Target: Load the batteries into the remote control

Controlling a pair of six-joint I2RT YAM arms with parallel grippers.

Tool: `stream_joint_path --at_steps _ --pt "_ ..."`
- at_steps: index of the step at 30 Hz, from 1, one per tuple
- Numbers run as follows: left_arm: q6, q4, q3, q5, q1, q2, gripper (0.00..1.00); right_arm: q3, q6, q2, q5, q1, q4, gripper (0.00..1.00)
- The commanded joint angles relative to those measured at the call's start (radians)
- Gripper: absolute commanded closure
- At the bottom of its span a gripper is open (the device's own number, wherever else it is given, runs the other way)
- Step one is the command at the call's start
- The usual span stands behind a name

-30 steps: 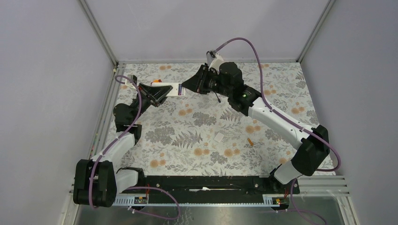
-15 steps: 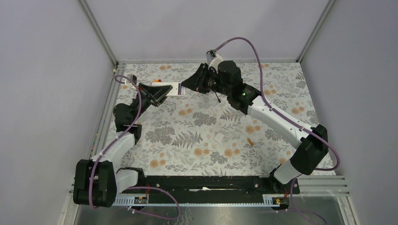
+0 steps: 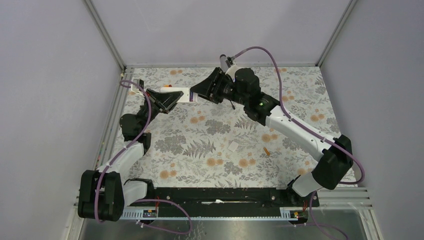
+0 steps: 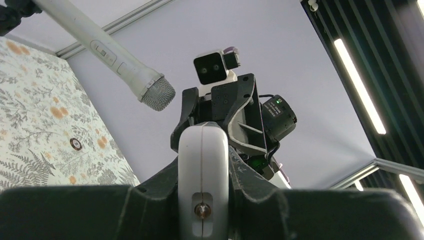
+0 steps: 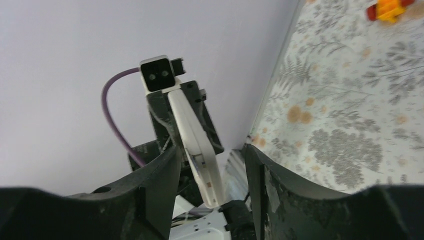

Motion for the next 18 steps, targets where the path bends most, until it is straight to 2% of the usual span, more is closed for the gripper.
stream_joint_path --at_steps 1,10,18 --pt "0.055 0.185 -0.010 0.017 0.000 0.001 1.00 -0.015 0.155 0.013 -0.111 -0.005 0.151 0.42" --pt "0.127 0.202 -0.023 0.031 0.000 -0.006 1.00 -0.100 0.205 -0.021 -0.112 -0.006 0.244 0.40" --pt "0.140 0.229 -0.035 0.032 0.000 -0.006 1.00 -0.202 0.277 -0.060 -0.107 -0.018 0.396 0.27"
